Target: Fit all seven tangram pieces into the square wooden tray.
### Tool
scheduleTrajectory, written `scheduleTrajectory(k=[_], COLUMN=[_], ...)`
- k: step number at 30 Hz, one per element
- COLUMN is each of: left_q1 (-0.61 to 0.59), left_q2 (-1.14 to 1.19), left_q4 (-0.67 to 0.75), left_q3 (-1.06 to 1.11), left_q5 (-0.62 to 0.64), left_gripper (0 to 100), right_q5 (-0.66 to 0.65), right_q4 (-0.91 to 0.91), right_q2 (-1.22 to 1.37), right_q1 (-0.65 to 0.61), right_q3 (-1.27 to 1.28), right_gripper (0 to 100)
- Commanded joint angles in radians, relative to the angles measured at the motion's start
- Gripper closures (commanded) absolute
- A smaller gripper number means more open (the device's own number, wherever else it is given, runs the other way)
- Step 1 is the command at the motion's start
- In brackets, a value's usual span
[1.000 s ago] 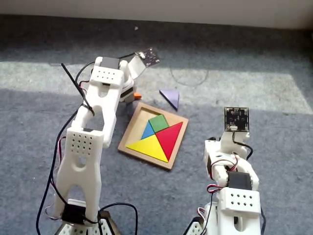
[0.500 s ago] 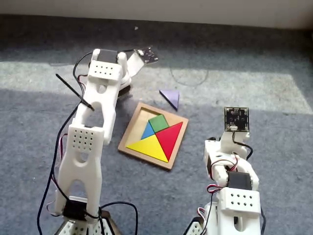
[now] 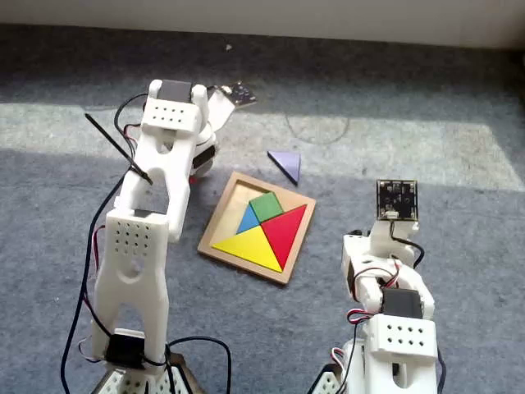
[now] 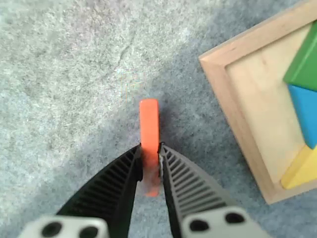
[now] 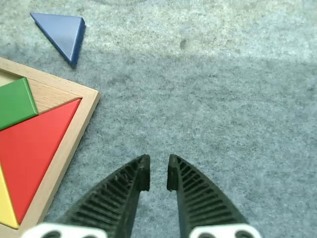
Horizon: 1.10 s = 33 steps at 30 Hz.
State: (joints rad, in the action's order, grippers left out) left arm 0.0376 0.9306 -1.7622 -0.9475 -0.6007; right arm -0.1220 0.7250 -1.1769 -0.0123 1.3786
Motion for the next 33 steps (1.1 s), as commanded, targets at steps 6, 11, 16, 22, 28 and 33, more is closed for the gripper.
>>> scheduleTrajectory(k=[6,11,16,22,28,33], left_q1=[0.122,0.222,0.265,0.266,0.328,0.338], left_q2=[-0.501,-0.699,-0.837,-0.898,-0.898,-0.898], left_q4=[-0.012,0.021,0.173,0.396,0.506,0.612], left_q3=[0.414,0.611,0.832,1.075,1.194,1.264], left_q5=[0.091,0.230,0.381,0.471,0.473,0.473], left_gripper=[100,100,100,100,100,100], right_q5=[-0.012,-0.012,-0.012,-0.012,-0.012,-0.012], right_q4=[-0.021,-0.021,-0.021,-0.021,-0.021,-0.021], right_q2=[-0.013,-0.013,-0.013,-0.013,-0.015,-0.015], right_q1=[0.008,0.008,0.010,0.010,0.010,0.008], right_q3=[-0.007,-0.007,-0.007,-0.007,-0.007,-0.007], right_gripper=[92.1,92.1,92.1,92.1,92.1,92.1])
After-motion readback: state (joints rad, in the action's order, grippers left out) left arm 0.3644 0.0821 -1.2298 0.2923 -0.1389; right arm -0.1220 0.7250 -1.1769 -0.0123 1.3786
